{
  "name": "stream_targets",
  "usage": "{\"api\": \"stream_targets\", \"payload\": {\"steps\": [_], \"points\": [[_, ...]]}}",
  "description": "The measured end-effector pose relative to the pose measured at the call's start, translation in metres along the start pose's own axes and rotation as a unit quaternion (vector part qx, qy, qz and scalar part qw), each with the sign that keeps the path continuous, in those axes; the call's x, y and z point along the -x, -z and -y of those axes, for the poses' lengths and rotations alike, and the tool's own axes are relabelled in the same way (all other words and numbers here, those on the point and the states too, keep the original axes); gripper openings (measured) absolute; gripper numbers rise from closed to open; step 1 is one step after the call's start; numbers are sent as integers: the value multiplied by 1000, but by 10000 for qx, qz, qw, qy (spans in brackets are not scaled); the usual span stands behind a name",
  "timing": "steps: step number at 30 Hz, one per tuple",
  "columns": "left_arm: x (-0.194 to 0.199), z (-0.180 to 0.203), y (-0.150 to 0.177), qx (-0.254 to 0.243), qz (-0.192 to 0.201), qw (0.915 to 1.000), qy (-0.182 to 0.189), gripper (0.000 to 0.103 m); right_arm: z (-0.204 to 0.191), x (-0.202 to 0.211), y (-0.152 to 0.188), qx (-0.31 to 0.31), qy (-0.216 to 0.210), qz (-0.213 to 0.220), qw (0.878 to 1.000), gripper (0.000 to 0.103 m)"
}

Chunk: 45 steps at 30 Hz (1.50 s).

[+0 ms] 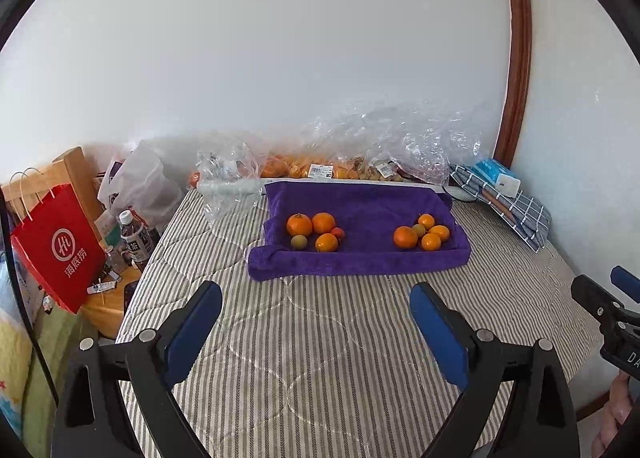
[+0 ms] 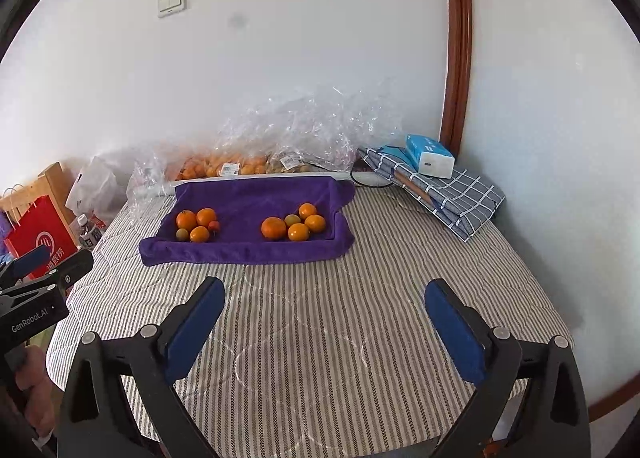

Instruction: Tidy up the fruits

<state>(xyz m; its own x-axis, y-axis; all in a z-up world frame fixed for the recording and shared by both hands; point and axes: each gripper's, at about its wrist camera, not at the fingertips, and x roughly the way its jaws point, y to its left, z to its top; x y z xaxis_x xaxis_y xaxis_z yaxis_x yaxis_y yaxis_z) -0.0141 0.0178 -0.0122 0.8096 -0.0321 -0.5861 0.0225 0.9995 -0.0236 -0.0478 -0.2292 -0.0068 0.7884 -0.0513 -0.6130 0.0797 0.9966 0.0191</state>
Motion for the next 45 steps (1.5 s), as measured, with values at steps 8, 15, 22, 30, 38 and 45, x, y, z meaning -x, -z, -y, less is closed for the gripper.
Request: {"api": "stream_targets", "payload": {"steps": [8, 15, 22, 30, 38, 45], "points": [[4, 3, 4, -2, -22, 10000, 24, 95, 4, 5, 5, -33, 4, -4, 10000, 99], [2, 4, 6, -23, -72, 10000, 24, 95, 6, 5, 7, -69, 12, -27, 10000, 99], [2, 5, 6, -43, -73, 10000, 13, 95, 8, 7, 6, -66, 12, -7, 10000, 99], [1, 4, 5, -76, -72, 9999, -43, 95, 7, 5, 8, -88, -15, -38, 10000, 100], [4, 3, 3, -69, -46, 10000, -6, 95, 6, 7, 7, -119, -28, -22, 9999, 100], [4, 2, 3, -67, -63, 10000, 18, 95, 5, 7, 8, -105, -70, -39, 9999, 100]]}}
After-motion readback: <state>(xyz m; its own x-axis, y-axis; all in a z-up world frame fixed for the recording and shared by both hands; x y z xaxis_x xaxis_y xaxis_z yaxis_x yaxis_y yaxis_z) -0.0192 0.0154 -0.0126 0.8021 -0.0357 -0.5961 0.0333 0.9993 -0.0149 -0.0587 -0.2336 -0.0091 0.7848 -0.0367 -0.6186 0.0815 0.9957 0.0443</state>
